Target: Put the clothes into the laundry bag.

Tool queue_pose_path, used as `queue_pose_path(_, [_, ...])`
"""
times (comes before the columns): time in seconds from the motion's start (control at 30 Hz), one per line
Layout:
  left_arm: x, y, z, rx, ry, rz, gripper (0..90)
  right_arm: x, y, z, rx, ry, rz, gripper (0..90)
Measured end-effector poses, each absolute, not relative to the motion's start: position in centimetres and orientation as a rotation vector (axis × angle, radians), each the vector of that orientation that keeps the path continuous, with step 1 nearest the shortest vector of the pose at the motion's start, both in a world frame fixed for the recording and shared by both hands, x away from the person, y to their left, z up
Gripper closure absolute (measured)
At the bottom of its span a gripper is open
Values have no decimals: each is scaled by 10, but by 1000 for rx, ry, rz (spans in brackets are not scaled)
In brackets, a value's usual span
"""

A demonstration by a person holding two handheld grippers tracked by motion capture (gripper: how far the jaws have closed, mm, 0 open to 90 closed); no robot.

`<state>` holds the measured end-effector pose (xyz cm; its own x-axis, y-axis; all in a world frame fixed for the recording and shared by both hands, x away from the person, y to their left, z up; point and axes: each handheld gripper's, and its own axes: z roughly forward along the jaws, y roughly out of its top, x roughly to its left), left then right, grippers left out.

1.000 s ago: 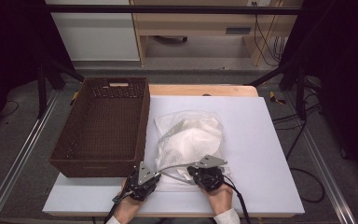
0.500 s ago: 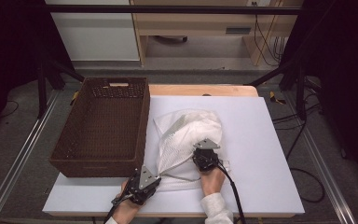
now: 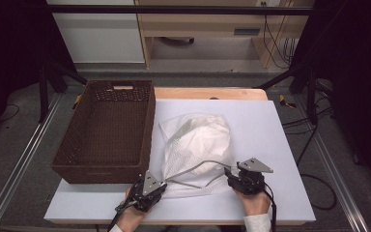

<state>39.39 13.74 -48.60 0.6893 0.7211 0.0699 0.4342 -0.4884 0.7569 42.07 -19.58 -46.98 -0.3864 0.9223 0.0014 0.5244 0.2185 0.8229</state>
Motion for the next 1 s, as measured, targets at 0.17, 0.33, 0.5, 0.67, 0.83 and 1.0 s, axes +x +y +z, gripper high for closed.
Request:
queue_pose_path(0.17, [395, 138, -486, 2146, 885, 480, 843, 432, -199, -486, 1376, 2043, 928, 718])
queue_pose_path(0.33, [396, 140, -486, 2129, 905, 452, 842, 417, -219, -474, 1385, 2054, 1040, 878])
queue_pose_path(0.5, [397, 141, -487, 2119, 912, 442, 838, 386, -235, -478, 1401, 2116, 1054, 879])
queue_pose_path(0.67, [398, 140, -483, 2116, 926, 466, 645, 389, -228, -481, 1344, 2127, 1036, 654])
queue_pose_path(0.83, [396, 141, -469, 2033, 897, 477, 516, 391, -231, -471, 1297, 2016, 1106, 504])
queue_pose_path(1.0, [407, 136, -473, 2062, 931, 493, 740, 412, -227, -482, 1396, 2061, 1043, 592])
